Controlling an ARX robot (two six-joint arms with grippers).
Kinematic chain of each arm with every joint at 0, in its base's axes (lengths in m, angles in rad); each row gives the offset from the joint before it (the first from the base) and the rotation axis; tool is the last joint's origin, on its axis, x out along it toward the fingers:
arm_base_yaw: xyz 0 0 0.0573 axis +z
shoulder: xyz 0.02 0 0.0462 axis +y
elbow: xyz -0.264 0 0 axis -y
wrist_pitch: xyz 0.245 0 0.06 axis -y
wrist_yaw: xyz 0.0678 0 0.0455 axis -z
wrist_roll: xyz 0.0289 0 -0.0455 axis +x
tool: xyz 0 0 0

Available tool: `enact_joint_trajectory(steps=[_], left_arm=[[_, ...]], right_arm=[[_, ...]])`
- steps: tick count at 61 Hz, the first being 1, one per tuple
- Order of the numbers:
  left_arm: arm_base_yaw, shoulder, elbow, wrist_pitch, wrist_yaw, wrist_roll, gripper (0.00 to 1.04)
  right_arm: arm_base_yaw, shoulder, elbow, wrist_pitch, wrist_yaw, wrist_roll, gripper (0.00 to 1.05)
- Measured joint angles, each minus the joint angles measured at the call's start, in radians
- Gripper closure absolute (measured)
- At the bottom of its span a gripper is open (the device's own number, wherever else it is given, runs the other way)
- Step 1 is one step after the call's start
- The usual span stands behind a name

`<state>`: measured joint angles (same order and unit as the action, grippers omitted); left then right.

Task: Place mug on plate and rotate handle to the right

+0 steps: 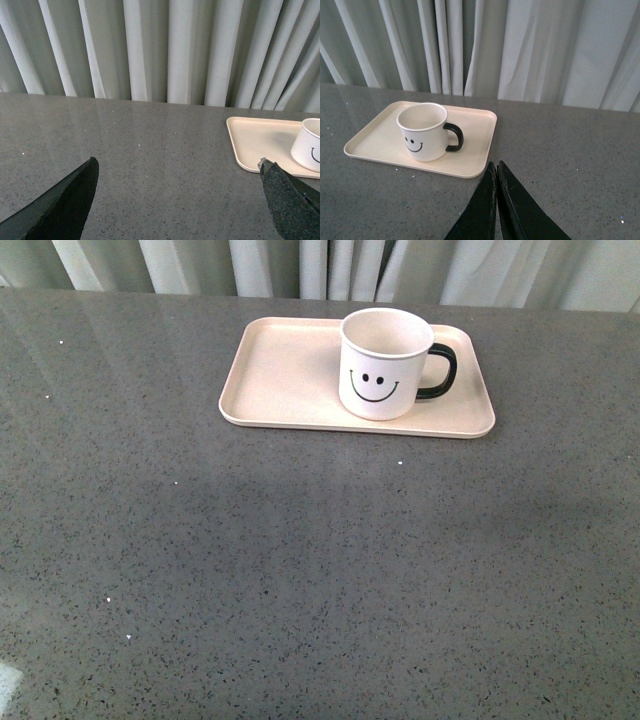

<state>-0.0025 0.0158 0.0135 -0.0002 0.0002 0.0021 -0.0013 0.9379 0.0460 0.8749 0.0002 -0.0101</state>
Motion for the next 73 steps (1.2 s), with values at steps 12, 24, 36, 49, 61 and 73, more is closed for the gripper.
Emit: enact_joint_trajectory(steps=[12,24,36,49,61,73], left_arm=[[0.000,0.000,0.000,0.000,0.000,0.000,0.09],[0.000,0.000,0.000,0.000,0.000,0.000,0.09],[0.000,0.000,0.000,0.000,0.000,0.000,0.09],[0.000,0.000,0.000,0.000,0.000,0.000,0.09],[0.000,0.000,0.000,0.000,0.000,0.000,0.09],[0.000,0.000,0.000,0.000,0.000,0.000,0.09]], right_arm=[[0.000,-0.143,-0.024,-0.115,0.000,0.000,1.03],[0.000,-0.283,-0.026,-0.239,0.000,0.000,1.03],[0.000,-0.438,-0.027,-0.382,0.000,0.000,1.03],[0.000,-0.557,-0.027,-0.495,0.000,0.000,1.03],[0.000,-0.660,-0.027,-0.596,0.000,0.000,1.03],[0.000,-0.715,-0.027,-0.651,0.000,0.000,1.03]])
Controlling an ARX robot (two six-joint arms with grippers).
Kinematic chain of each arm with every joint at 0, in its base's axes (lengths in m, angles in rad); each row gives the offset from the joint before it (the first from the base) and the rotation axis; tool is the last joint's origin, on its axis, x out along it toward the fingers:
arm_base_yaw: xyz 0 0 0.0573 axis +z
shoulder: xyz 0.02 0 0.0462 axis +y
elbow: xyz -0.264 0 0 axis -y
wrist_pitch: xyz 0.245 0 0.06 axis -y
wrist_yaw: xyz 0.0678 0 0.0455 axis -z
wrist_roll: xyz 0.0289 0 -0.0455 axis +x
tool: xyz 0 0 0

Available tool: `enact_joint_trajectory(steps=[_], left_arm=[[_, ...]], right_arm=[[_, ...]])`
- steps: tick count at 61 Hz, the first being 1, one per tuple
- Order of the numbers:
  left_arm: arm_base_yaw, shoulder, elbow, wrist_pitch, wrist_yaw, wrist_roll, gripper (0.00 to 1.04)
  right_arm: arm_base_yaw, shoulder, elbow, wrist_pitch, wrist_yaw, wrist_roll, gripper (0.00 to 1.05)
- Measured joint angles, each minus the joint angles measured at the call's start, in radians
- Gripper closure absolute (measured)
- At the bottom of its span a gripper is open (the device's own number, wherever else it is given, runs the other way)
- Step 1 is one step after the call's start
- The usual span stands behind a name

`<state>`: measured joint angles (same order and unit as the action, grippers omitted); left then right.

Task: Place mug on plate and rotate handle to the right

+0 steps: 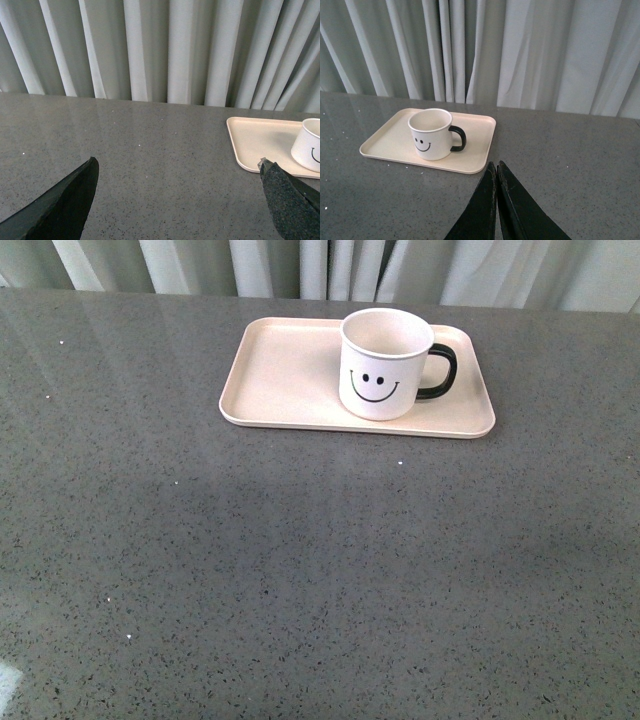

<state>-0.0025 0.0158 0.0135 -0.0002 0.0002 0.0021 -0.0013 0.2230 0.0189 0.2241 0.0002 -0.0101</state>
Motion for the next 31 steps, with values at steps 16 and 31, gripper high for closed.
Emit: enact_joint_trajectory(steps=[16,31], left_arm=[[0.000,0.000,0.000,0.000,0.000,0.000,0.09],[0.000,0.000,0.000,0.000,0.000,0.000,0.09]], right_arm=[[0.000,-0.185,0.000,-0.211,0.000,0.000,1.03],[0.000,-0.216,0.000,-0.222,0.000,0.000,1.00]])
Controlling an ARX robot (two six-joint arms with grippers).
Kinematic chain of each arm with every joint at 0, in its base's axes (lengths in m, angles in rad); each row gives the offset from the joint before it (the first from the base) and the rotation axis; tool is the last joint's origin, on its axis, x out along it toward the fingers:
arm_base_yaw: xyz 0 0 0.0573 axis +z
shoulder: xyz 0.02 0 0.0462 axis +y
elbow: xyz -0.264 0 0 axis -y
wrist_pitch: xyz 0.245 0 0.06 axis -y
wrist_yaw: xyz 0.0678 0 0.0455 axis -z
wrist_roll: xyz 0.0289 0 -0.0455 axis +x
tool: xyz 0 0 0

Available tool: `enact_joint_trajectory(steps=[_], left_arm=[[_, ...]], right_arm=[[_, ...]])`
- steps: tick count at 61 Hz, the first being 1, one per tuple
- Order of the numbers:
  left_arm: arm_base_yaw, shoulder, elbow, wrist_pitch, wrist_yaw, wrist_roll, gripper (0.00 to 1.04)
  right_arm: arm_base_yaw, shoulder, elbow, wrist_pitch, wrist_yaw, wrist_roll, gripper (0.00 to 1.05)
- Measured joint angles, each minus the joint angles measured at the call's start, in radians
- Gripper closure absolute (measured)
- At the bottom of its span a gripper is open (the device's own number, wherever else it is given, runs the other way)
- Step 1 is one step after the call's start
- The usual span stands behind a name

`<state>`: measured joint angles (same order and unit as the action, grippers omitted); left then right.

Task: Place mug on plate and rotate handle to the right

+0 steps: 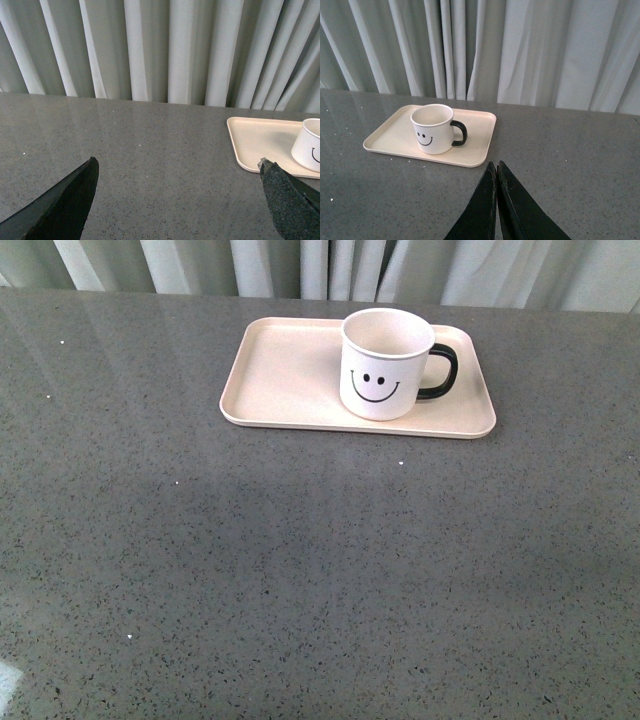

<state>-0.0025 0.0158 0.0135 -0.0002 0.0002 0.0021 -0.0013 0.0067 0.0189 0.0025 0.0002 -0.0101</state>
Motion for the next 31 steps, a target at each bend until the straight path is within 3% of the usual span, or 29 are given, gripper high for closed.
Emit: enact_joint_trajectory(steps=[9,31], left_arm=[[0.000,0.000,0.000,0.000,0.000,0.000,0.09],[0.000,0.000,0.000,0.000,0.000,0.000,0.09]], right_arm=[[0.000,-0.001,0.000,0.000,0.000,0.000,0.72],[0.000,-0.001,0.000,-0.001,0.000,0.000,0.14]])
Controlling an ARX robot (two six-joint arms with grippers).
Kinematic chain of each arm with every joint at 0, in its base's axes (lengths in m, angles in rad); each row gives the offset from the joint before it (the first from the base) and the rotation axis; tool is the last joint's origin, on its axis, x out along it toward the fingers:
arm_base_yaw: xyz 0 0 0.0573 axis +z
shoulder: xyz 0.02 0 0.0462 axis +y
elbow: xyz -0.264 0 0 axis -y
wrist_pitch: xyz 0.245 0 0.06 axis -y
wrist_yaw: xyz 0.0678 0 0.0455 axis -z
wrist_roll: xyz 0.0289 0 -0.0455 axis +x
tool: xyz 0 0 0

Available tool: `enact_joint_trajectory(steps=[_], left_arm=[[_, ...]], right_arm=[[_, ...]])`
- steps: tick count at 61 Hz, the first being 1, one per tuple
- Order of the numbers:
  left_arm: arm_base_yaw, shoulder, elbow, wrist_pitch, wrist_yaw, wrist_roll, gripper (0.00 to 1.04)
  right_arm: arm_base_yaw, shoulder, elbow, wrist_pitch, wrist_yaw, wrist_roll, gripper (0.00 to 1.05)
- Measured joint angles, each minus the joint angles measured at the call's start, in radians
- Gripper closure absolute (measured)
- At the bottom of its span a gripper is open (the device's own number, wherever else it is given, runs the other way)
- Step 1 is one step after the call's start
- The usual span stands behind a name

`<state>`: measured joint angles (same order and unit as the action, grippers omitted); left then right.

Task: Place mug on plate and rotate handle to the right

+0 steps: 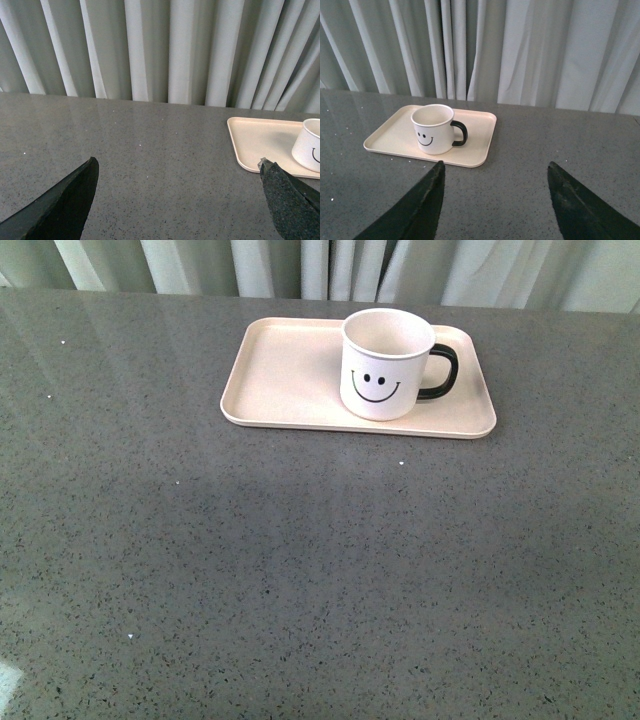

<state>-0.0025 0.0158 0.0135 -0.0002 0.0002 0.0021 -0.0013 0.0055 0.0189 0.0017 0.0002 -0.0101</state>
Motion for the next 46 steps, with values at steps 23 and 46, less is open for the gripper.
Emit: enact_joint_trajectory(steps=[23,46], left_arm=[[0.000,0.000,0.000,0.000,0.000,0.000,0.09],[0.000,0.000,0.000,0.000,0.000,0.000,0.09]], right_arm=[[0.000,0.000,0.000,0.000,0.000,0.001,0.09],[0.000,0.000,0.000,0.000,0.000,0.001,0.09]])
